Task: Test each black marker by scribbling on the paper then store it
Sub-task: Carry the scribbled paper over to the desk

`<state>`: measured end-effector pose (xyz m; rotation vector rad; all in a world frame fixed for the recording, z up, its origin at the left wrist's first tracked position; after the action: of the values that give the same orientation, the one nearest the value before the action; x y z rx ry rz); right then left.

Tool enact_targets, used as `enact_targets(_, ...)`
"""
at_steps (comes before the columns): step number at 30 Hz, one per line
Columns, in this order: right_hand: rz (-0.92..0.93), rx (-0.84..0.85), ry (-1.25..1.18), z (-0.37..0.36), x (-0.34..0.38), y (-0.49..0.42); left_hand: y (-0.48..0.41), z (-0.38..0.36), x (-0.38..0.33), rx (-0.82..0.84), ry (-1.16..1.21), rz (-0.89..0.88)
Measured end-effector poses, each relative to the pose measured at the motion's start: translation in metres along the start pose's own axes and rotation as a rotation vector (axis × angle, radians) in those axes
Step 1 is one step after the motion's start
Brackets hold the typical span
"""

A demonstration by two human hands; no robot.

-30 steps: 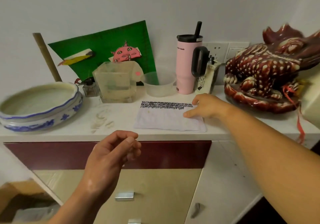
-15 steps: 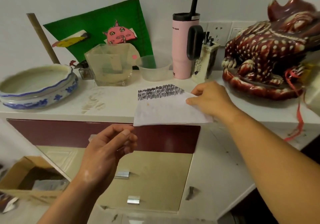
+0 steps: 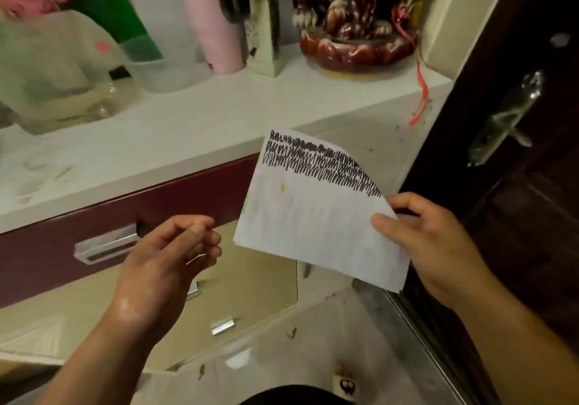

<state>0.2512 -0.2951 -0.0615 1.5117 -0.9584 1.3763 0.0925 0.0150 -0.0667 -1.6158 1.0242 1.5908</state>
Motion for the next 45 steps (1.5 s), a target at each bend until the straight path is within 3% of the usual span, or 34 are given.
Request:
enact_targets(10,-0.294,-0.709,-0.150,0.044,-0.153,0.281,0.059,-0.067,0.104,0.560,-0.234,0.219)
enact_targets(21,-0.431,-1.267,-0.379,0.033,-0.236,0.602,0.249,-0.172,0.176,1.094,-0.512,0.295)
enact_targets(35,-0.449,-1.796,-0.575,-0.044,-0.304,1.046,0.712,-0.266,0.247,1.719,-0.677,0.273)
enact_targets(45,-0.424,-2.147,-0.756,-0.052,-0.349,1.233,0.982,-0.335,0.277,2.075,-0.786,0.186)
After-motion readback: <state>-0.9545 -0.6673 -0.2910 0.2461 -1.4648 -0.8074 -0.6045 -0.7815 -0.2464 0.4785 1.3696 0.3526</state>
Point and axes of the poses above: each hand's wrist, its own y-axis away from the middle knuckle, its own z-axis out of the back of the hand, x = y × z, the point moved 9 cm from there along -y, towards the middle knuckle, and after that the axes turned 10 degrees about -y, right-handed, at the moved point
